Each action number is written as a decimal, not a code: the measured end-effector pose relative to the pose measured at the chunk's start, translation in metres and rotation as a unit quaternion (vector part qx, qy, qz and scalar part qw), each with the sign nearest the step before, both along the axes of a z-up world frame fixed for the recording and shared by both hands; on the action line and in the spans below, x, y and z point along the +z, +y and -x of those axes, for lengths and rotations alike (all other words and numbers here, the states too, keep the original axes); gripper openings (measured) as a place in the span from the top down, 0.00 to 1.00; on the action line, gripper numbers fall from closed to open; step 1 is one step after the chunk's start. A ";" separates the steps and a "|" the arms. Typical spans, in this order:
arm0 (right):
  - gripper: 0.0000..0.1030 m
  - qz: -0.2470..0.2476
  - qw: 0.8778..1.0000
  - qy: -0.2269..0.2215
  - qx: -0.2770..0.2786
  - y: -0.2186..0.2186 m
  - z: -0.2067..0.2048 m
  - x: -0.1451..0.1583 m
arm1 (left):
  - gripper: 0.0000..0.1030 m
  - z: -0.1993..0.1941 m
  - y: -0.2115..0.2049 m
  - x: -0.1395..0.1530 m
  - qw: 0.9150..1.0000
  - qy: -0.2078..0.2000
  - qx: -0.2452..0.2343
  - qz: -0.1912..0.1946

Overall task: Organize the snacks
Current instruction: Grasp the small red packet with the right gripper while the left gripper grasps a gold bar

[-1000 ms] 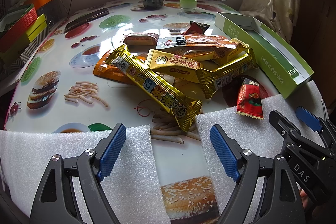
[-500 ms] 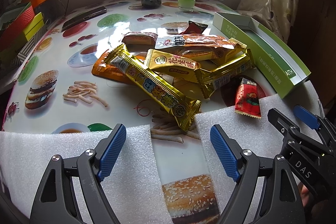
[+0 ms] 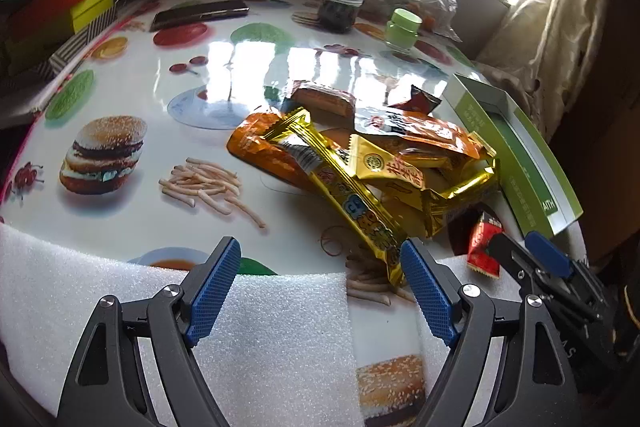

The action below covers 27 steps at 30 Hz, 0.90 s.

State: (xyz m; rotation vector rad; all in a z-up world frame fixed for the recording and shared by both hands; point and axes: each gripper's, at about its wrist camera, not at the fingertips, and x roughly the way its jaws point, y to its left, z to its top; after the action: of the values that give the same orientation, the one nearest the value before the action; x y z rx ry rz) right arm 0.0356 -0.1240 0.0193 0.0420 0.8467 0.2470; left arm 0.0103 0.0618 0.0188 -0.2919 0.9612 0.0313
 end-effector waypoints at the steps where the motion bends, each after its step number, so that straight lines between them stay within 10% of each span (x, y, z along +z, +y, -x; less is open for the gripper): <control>1: 0.40 0.001 1.000 0.005 0.001 0.002 -0.003 -0.002 | 0.20 -0.003 0.003 -0.002 1.000 0.003 0.004 0.013; 27: 0.77 -0.007 0.999 0.029 0.021 0.006 -0.016 -0.015 | 0.66 -0.042 0.001 -0.006 0.999 0.010 0.024 0.029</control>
State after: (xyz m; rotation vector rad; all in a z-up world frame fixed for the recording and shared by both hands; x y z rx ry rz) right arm 0.0521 -0.1181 0.0045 0.0457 0.9036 0.2922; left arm 0.0518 0.0631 0.0126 -0.3680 0.9761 0.0511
